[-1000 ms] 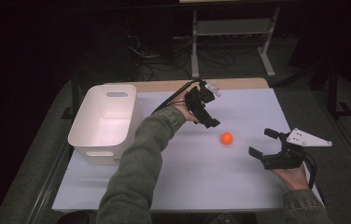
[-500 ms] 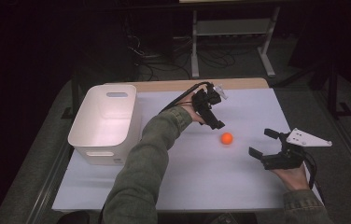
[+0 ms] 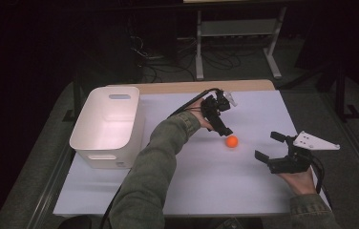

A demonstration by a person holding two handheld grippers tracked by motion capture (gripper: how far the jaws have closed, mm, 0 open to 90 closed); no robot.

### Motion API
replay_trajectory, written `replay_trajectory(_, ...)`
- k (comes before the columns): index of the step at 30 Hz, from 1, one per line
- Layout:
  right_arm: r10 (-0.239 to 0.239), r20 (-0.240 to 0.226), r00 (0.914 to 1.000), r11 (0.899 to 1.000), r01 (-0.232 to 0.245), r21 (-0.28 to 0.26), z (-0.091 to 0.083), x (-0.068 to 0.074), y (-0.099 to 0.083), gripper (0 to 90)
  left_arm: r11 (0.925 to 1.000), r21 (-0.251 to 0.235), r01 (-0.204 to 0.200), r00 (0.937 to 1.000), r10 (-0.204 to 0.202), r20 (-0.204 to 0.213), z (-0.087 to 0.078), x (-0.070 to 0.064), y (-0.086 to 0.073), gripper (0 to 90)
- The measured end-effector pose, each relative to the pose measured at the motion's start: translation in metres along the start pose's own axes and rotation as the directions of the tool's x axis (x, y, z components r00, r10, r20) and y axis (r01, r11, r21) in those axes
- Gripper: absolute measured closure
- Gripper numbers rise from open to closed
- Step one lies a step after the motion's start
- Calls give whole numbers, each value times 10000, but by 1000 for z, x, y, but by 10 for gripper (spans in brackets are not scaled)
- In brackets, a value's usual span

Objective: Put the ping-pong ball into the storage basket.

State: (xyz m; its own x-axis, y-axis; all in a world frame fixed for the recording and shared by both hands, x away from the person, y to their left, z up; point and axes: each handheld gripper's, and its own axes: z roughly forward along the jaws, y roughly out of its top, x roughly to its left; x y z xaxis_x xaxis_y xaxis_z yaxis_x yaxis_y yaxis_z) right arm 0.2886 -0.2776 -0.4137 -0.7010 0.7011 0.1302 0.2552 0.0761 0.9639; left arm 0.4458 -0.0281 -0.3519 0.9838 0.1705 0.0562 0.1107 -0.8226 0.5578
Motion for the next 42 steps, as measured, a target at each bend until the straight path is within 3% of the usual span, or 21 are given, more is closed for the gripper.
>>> replay_trajectory(24,16,-4,10000,10000,-15,85,2,0,-1,0,9977,676,26,9989,-58,471,37,0,-3,3)
replay_trajectory(42,-14,-12,10000,9998,14,185,3,1,-1,0,9943,1047,-194,9959,100,897,67,-5,-7,4)
